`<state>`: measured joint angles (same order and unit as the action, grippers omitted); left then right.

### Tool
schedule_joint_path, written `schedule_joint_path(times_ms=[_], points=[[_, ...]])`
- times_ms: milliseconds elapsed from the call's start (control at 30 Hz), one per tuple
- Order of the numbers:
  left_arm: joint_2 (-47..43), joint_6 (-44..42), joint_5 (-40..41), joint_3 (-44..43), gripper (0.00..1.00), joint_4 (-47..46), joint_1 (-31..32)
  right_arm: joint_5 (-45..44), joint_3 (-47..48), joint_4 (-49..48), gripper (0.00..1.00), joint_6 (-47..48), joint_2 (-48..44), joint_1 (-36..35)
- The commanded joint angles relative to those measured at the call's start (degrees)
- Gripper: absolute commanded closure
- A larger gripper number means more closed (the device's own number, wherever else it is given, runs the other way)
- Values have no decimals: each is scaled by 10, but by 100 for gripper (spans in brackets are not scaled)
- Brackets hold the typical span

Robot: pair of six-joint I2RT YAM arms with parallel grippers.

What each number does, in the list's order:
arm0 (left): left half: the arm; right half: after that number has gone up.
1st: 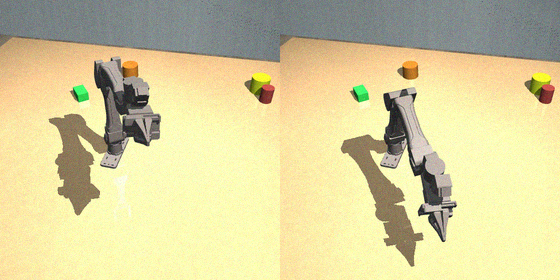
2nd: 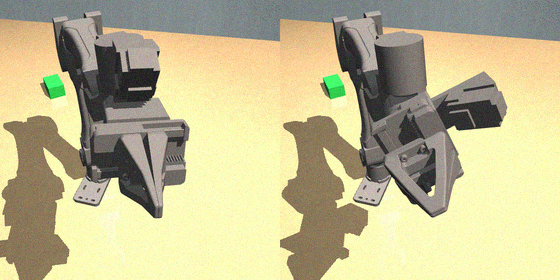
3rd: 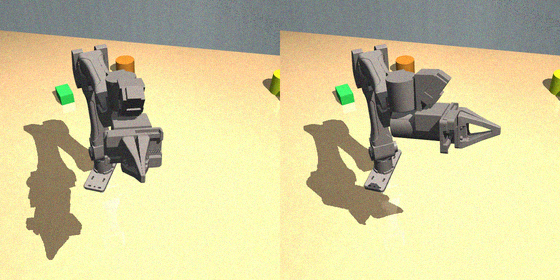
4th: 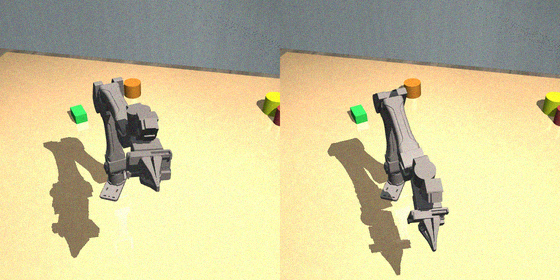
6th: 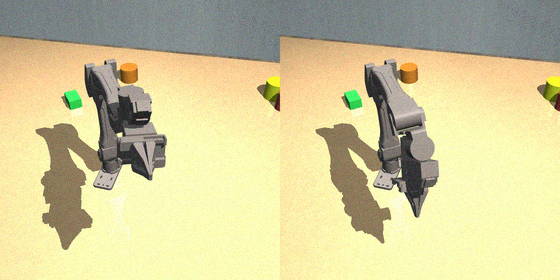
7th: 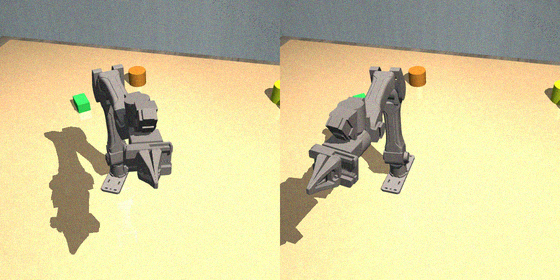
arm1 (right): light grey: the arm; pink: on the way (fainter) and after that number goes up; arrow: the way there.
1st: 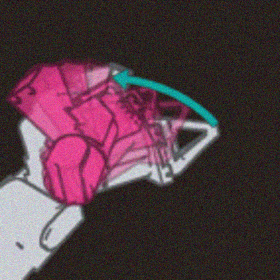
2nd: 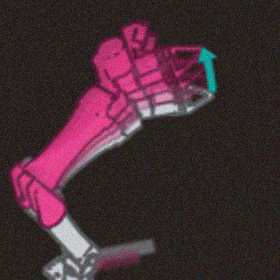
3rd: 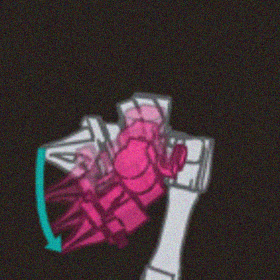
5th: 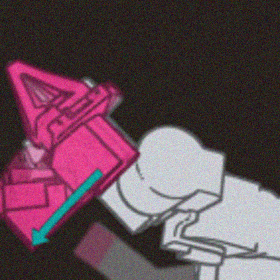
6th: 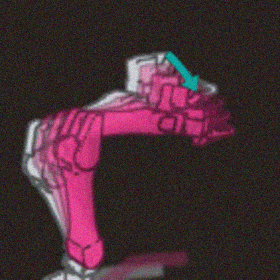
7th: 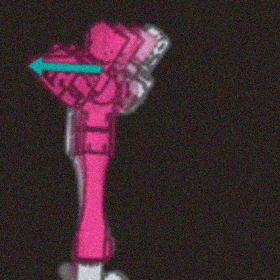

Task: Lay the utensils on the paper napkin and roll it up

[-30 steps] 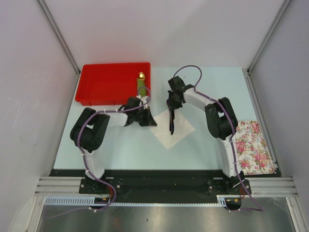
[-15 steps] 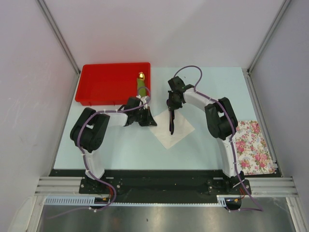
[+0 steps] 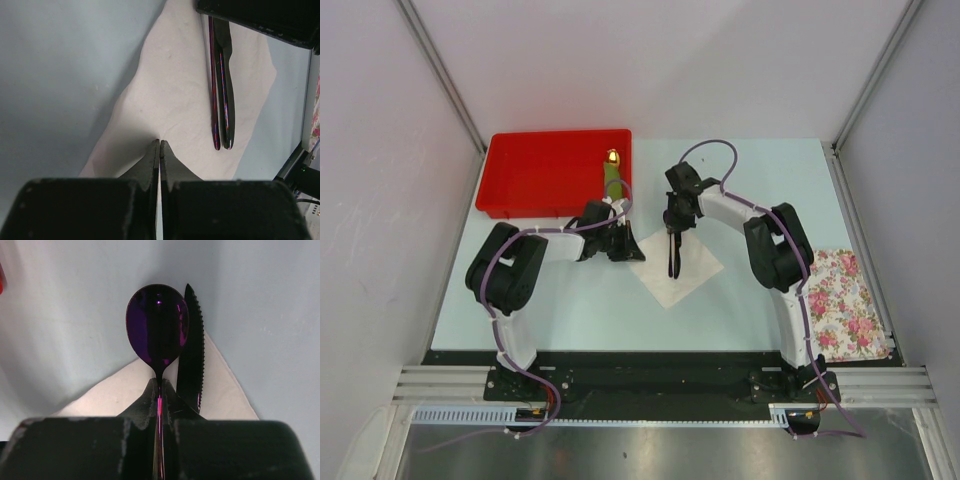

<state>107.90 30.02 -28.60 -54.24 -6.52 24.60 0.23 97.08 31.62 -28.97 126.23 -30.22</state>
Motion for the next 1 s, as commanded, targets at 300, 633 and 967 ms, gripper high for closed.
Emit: schedule_joint_path(times_ms=[300, 633, 967], points=[[10, 7, 8, -20, 100, -8, 3, -36, -25, 24, 98, -36, -27, -11], [12, 7, 8, -21, 100, -5, 3, -41, -24, 26, 83, -35, -29, -9], [-21, 0, 1, -2, 100, -29, 5, -13, -1, 28, 71, -3, -68, -10]])
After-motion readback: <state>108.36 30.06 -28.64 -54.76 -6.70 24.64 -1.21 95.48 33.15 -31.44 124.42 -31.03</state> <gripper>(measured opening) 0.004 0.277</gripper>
